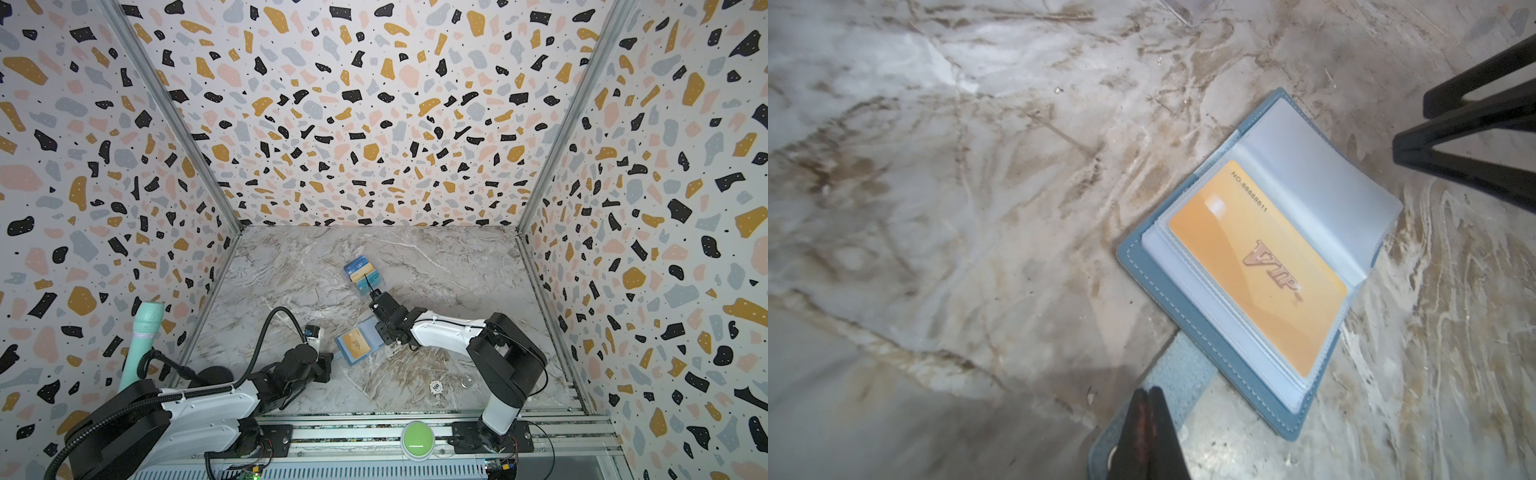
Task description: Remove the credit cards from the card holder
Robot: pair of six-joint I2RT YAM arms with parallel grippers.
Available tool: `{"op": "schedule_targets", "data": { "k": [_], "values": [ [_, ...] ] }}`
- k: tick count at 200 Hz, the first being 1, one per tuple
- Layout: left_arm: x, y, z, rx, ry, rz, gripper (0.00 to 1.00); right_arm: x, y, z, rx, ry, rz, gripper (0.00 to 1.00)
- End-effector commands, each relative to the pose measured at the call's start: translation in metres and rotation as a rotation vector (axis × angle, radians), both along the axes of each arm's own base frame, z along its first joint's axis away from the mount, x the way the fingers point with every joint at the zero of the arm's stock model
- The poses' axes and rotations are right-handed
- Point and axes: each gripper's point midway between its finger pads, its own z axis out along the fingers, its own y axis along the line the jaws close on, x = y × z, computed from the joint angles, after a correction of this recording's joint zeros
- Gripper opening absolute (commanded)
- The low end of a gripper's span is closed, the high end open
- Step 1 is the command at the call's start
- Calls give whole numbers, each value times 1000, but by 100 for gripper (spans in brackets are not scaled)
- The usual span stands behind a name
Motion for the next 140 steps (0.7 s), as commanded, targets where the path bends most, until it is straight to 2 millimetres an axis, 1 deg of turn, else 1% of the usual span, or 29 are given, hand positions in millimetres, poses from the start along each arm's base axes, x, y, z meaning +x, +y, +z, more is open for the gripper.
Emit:
{"op": "schedule_targets", "data": {
  "k": [1,21,38,54,70,101,140],
  "values": [
    [-2,-2,1,22,7,-25,0,-2,5,21,81,30,34,50],
    [0,-5,4,14,0,-31,0,-7,15,23,179,93,78,55],
    [2,-8,8,-3,-10,-35,0,-11,20,19,232,149,104,60],
    [3,-12,12,-21,-17,-42,0,-13,20,12,246,180,108,63],
    [4,-16,15,-36,-24,-48,1,-12,17,3,243,208,97,64],
    [5,-18,14,-41,-23,-53,1,-11,12,-16,220,241,74,63],
    [4,-18,11,-55,-24,-51,1,-8,13,-26,218,248,72,63]
  ]
}}
